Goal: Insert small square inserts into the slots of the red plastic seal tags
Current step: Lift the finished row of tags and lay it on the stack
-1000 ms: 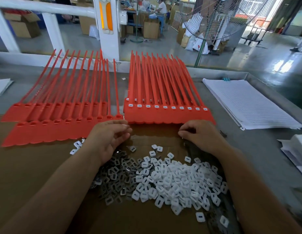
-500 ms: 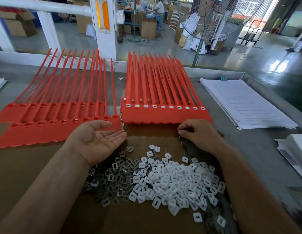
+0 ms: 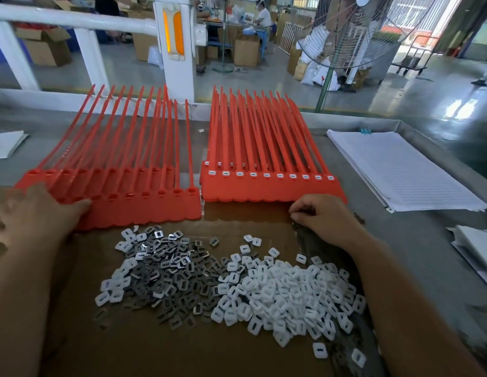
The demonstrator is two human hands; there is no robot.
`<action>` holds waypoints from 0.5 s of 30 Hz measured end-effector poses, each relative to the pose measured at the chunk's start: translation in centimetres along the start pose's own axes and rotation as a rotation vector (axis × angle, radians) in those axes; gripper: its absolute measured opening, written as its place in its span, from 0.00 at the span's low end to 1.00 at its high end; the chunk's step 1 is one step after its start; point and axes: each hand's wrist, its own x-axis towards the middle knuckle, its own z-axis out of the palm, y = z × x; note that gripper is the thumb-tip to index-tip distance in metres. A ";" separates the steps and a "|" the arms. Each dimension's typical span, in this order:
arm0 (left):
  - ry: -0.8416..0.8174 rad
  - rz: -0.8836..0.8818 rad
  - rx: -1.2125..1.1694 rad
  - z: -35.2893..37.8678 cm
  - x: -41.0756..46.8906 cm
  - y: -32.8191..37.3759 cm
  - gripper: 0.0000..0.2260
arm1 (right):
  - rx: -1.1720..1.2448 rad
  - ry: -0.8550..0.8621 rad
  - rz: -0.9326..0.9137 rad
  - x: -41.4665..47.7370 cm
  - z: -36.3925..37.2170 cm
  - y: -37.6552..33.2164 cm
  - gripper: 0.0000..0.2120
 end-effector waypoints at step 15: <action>-0.284 0.667 -0.011 0.8 -5.6 8.4 0.30 | 0.002 0.040 -0.059 0.4 0.5 -3.9 0.04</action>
